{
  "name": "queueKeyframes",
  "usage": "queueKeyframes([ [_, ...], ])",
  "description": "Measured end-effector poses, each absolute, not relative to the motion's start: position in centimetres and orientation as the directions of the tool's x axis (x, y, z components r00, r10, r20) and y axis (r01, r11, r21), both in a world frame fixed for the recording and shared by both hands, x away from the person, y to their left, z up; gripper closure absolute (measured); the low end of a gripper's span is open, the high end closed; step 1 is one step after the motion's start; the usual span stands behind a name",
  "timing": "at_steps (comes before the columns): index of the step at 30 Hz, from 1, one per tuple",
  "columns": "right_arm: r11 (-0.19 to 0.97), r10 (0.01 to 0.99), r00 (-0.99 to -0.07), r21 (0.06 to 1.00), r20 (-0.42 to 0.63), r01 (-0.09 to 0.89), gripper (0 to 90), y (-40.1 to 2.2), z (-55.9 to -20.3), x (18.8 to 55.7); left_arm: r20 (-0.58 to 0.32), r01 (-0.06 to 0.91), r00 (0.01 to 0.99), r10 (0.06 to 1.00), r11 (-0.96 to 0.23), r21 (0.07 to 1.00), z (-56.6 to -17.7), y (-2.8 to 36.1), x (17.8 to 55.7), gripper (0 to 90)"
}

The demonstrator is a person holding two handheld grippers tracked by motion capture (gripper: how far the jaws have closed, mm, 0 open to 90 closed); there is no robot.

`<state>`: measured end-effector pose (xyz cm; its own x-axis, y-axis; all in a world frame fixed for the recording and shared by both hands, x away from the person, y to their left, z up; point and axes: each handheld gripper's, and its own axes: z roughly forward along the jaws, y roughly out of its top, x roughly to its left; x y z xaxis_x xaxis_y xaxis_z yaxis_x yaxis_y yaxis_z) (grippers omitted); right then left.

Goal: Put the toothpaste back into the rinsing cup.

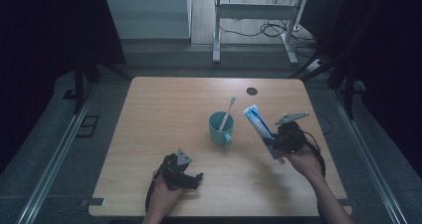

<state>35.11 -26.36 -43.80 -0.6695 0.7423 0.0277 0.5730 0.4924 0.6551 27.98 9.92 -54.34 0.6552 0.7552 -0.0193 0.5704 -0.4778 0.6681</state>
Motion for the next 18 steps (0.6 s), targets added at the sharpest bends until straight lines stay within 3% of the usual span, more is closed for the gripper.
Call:
queueKeyframes([
  [18,0.418,0.727,-0.686,0.775,0.026,0.473,71.3,-25.3,-41.7,34.7,-0.018,0.569,0.656,0.754,-0.478,0.669,-54.3,9.9,28.0,5.2],
])
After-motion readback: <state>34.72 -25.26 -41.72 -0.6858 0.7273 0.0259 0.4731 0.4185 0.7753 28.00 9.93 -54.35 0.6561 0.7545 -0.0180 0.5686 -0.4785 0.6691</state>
